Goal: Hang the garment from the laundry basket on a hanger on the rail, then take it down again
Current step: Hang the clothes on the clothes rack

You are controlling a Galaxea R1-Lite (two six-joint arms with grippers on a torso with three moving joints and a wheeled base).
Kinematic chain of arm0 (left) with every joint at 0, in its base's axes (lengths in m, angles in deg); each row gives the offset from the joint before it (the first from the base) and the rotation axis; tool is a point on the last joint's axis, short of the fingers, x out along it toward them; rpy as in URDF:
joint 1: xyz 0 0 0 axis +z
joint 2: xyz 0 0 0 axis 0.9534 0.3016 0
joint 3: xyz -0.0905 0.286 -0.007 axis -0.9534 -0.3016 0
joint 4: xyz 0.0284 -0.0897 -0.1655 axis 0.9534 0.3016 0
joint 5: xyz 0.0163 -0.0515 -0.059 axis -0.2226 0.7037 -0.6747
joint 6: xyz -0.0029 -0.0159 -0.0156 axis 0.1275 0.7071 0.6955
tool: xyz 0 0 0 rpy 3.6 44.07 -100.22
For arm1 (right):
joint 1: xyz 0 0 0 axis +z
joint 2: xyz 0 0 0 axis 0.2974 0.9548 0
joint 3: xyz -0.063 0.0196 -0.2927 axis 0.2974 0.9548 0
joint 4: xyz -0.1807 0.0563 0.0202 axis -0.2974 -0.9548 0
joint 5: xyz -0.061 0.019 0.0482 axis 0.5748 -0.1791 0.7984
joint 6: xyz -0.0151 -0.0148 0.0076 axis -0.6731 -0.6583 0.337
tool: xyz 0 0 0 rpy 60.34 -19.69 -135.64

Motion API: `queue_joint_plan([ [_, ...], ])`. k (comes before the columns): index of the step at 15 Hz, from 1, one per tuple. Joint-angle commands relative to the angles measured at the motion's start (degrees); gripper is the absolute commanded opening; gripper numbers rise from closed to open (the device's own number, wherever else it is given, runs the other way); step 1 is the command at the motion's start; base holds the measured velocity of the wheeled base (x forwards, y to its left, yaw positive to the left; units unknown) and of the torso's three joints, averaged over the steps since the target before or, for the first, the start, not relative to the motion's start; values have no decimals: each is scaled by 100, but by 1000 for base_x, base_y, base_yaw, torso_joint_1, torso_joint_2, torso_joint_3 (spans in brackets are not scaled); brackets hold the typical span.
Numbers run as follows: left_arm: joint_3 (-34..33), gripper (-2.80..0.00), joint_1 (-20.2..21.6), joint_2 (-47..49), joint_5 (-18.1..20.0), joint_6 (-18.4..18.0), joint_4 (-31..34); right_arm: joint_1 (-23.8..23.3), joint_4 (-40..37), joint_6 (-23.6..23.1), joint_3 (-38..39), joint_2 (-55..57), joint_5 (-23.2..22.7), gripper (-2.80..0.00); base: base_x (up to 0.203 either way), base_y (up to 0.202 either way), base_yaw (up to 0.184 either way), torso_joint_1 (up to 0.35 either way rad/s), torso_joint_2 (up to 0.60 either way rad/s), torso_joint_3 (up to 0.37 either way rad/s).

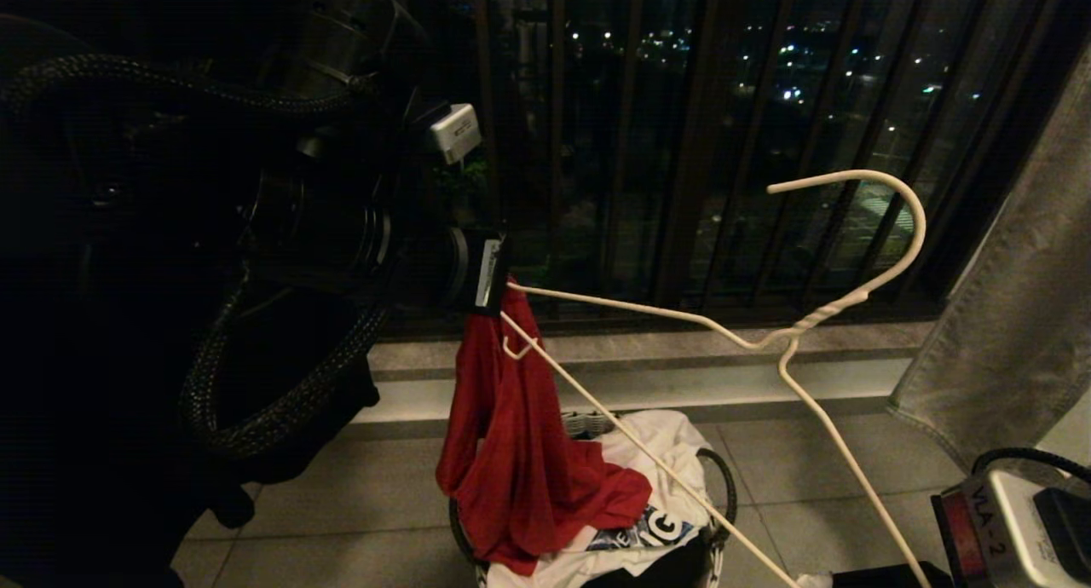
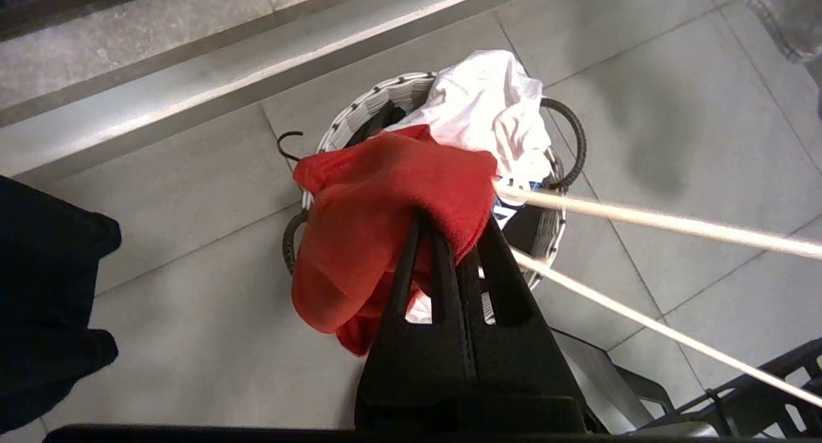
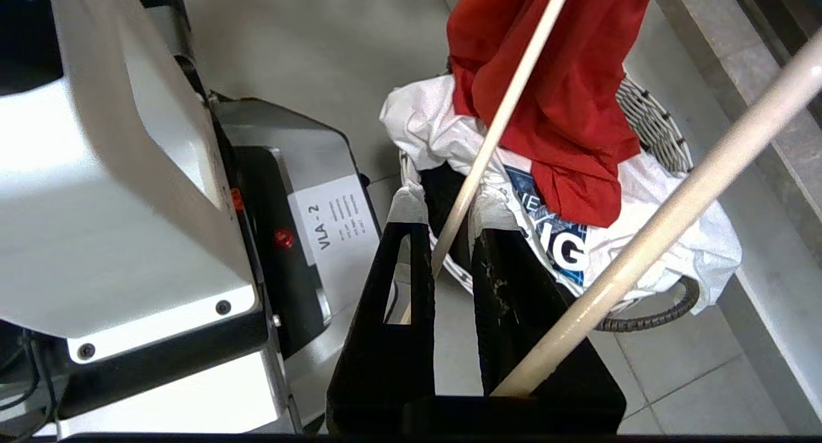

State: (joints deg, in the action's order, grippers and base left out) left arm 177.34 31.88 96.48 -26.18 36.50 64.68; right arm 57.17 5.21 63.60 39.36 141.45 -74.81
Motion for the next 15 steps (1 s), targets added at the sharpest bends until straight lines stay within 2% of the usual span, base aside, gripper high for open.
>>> queue_joint_plan([
  [1, -31, -280, -4, -14, 3, -152, 41, 19, 15, -20, 13, 9, -5, -280, 0, 0, 0, 0, 0, 0],
  [3, 13, -280, 5, -5, 3, -164, 43, 21, 15, -60, 72, 0, -15, -280, 0, 0, 0, 0, 0, 0],
  [5, 19, -280, -4, -31, 9, -244, 43, 21, 15, -366, 182, 0, -37, -280, 0, 0, 0, 0, 0, 0],
  [6, 13, -280, -4, -37, 78, -339, 43, 21, 15, -406, 207, 0, -40, -280, 0, 0, 0, 0, 0, 0],
  [8, 19, -280, -4, -87, 471, -423, 43, 21, 15, -415, 207, -17, -40, -280, 0, 0, 0, 0, 0, 0],
  [15, -264, -280, 21, -63, 519, -1269, 48, 3, 15, -415, 198, -270, 4, -280, 0, 0, 0, 0, 0, 0],
])
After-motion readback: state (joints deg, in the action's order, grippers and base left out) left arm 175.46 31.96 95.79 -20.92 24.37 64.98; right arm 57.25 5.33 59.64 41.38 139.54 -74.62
